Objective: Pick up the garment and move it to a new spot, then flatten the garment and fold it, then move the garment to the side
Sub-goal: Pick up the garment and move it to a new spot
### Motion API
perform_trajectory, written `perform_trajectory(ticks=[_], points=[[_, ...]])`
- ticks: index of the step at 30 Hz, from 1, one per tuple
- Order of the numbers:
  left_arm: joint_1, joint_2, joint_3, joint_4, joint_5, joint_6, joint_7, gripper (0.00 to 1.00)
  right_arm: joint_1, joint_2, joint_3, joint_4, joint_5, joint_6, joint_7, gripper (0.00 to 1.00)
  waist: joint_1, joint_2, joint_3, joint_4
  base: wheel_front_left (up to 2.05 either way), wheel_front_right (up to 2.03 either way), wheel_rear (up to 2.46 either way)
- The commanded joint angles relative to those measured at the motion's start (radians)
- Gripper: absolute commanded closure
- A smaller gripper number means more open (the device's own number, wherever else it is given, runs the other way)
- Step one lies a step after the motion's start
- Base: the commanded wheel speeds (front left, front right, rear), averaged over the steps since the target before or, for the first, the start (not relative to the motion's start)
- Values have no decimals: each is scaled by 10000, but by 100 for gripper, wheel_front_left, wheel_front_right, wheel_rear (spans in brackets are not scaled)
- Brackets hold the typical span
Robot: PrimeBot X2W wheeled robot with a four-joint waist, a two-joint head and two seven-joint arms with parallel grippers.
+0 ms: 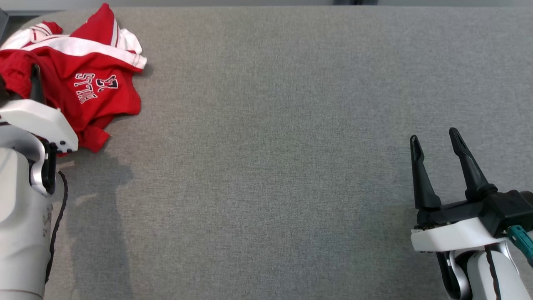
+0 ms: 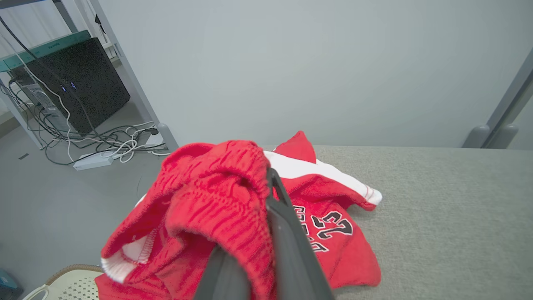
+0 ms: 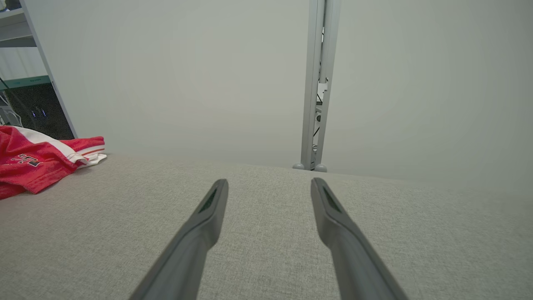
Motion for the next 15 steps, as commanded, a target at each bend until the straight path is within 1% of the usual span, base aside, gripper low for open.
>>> perform_trajectory(ticks=[1, 7, 15], points=[[-206, 100, -72, -170, 88, -79, -126, 100, 94, -62, -15, 46, 104, 5, -53, 0, 0, 0, -280, -46, 0, 0, 0], [-380, 98, -419, -736, 253, -316, -204, 100, 284, -62, -41, 142, 326, 5, -53, 0, 0, 0, -845, -216, 0, 0, 0], [-232, -249, -1133, -2047, 389, -667, 218, 100, 709, -62, -269, 289, 652, 5, -53, 0, 0, 0, -1816, -667, 0, 0, 0]])
